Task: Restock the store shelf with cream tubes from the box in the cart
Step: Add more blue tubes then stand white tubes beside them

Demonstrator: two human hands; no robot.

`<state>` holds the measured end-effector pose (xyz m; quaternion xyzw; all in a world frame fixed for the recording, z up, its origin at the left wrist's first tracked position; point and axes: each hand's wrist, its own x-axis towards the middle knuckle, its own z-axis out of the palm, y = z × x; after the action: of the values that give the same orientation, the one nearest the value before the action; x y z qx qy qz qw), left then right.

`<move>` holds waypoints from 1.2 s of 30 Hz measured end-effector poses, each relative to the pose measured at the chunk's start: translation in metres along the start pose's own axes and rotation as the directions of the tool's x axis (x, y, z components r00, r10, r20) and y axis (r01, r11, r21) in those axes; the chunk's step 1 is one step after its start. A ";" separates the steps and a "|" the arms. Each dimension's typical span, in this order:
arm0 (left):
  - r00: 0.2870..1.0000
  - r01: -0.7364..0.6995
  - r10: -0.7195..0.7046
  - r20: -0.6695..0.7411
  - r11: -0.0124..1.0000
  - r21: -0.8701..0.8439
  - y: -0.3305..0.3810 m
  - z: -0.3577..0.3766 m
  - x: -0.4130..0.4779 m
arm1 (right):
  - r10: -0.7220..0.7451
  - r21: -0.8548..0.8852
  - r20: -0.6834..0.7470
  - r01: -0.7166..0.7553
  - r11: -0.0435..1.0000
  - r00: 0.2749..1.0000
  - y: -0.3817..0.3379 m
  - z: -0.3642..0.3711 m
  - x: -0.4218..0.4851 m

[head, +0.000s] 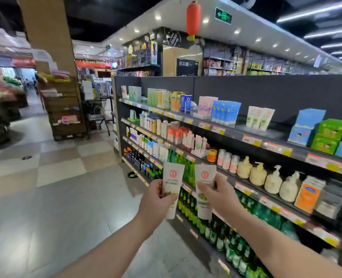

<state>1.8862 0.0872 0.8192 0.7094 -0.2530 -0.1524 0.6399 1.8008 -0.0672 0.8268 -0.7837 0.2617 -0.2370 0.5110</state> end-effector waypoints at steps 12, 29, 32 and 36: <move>0.996 -0.023 0.022 0.089 1.000 0.005 0.007 0.039 0.187 | -0.015 0.005 -0.116 0.016 1.000 0.993 -0.006 -0.020 0.175; 0.800 -0.165 0.209 0.563 0.978 -0.128 0.024 0.192 0.405 | 0.031 -0.148 -0.600 -0.150 0.978 0.799 0.022 -0.135 0.326; 0.759 -0.194 0.245 0.604 0.970 -0.149 0.027 0.210 0.446 | 0.046 -0.114 -0.674 -0.165 0.980 0.738 0.025 -0.144 0.352; 0.716 -0.207 0.285 0.638 0.959 -0.196 0.025 0.241 0.480 | 0.090 -0.082 -0.761 -0.233 0.969 0.643 0.036 -0.159 0.371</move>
<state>2.1485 -0.3808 0.8633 0.5330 -0.5456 -0.3202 0.5619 1.9720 -0.4296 0.8903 -0.6298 0.5380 -0.4690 0.3063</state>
